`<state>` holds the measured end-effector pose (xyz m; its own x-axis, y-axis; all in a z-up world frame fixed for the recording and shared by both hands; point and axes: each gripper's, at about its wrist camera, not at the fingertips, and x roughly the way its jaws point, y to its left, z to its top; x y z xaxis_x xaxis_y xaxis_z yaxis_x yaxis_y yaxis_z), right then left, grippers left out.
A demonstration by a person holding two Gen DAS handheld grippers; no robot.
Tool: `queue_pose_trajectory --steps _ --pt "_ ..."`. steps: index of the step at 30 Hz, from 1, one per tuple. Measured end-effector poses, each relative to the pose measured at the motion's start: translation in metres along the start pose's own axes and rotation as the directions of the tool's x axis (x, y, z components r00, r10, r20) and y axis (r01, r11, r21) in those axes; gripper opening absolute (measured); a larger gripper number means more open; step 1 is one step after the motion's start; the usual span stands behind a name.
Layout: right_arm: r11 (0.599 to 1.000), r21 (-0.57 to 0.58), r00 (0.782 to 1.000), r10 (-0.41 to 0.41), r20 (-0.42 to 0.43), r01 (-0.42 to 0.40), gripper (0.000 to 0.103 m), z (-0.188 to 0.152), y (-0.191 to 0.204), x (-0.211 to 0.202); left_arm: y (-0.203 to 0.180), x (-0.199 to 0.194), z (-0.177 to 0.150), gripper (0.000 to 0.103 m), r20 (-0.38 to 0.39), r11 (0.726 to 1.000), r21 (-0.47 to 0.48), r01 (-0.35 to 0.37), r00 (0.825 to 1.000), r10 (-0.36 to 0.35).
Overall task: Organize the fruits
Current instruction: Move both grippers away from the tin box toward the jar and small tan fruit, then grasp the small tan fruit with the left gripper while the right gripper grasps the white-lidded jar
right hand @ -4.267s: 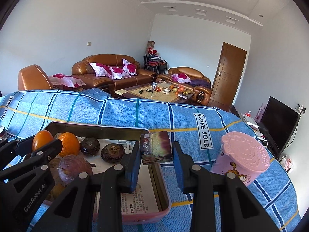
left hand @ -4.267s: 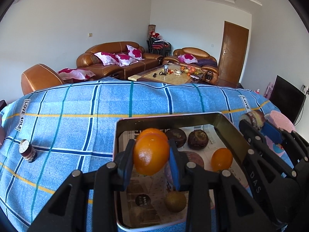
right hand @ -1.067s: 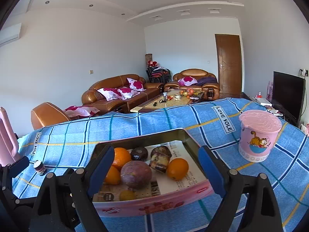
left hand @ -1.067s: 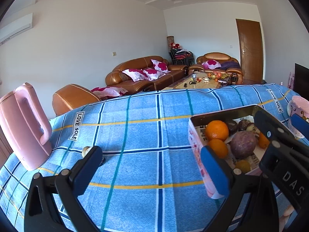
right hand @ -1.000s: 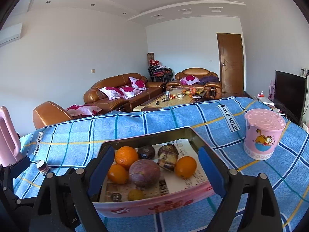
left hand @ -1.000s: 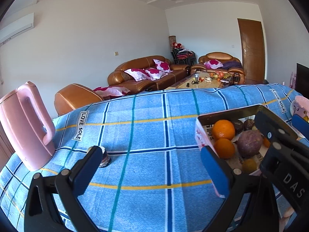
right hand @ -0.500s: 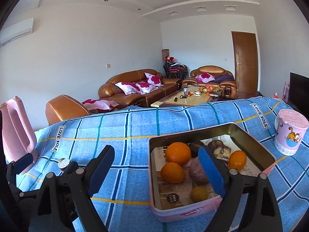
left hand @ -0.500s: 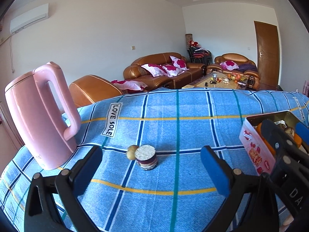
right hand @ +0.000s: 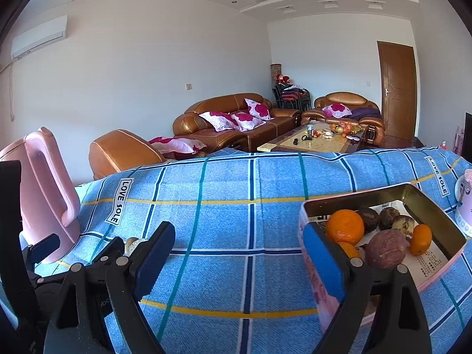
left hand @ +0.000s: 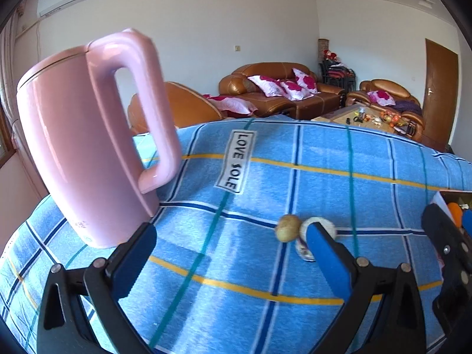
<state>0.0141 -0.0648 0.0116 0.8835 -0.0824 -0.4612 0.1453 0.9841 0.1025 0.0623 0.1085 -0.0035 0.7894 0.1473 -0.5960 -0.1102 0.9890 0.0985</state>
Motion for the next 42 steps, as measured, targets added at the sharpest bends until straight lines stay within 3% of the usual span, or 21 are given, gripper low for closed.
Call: queue_pose_trajectory --steps 4,15,19,22,24,27,32,36,39,42 --pt "0.999 -0.042 0.998 0.011 -0.066 -0.013 0.09 0.0 0.019 0.016 0.022 0.014 0.002 0.103 -0.048 0.995 -0.011 -0.097 0.994 0.096" --pt "0.964 -0.145 0.951 0.183 -0.249 -0.223 0.089 -0.011 0.069 0.049 0.049 0.021 0.004 0.103 -0.051 0.982 -0.022 -0.189 0.981 0.188" --pt "0.953 -0.173 0.922 0.179 -0.342 -0.249 0.068 -0.015 0.085 0.07 0.052 0.024 0.004 0.103 -0.062 0.982 -0.032 -0.186 0.981 0.184" --pt "0.957 -0.147 0.897 0.171 -0.409 -0.25 0.059 -0.018 0.086 0.086 0.052 0.023 0.003 0.103 -0.059 0.981 -0.024 -0.192 0.98 0.19" --pt "0.96 -0.116 0.883 0.183 -0.433 -0.256 0.056 -0.019 0.083 0.092 0.051 0.023 0.003 0.103 -0.06 0.982 -0.018 -0.19 0.98 0.188" --pt "0.955 -0.085 0.876 0.223 -0.427 -0.285 0.041 -0.018 0.079 0.091 0.048 0.027 0.005 0.103 -0.057 0.984 -0.015 -0.18 0.982 0.179" --pt "0.971 -0.039 0.896 0.203 -0.396 -0.237 0.037 -0.016 0.062 0.084 0.043 0.029 0.005 0.103 -0.058 0.989 -0.003 -0.147 0.987 0.147" --pt "0.987 -0.021 0.937 0.145 -0.318 -0.159 0.037 -0.009 0.038 0.068 0.034 0.031 0.006 0.103 -0.066 1.0 -0.005 -0.001 0.998 0.001" --pt "0.994 -0.06 0.969 0.07 -0.239 -0.087 0.037 -0.003 0.028 0.053 0.024 0.032 0.005 0.097 -0.081 0.993 -0.001 0.12 0.99 -0.119" --pt "0.995 -0.09 0.984 0.027 -0.174 -0.044 0.037 0.002 0.025 0.042 0.011 0.033 0.005 0.091 -0.1 0.981 0.02 0.195 0.976 -0.192"
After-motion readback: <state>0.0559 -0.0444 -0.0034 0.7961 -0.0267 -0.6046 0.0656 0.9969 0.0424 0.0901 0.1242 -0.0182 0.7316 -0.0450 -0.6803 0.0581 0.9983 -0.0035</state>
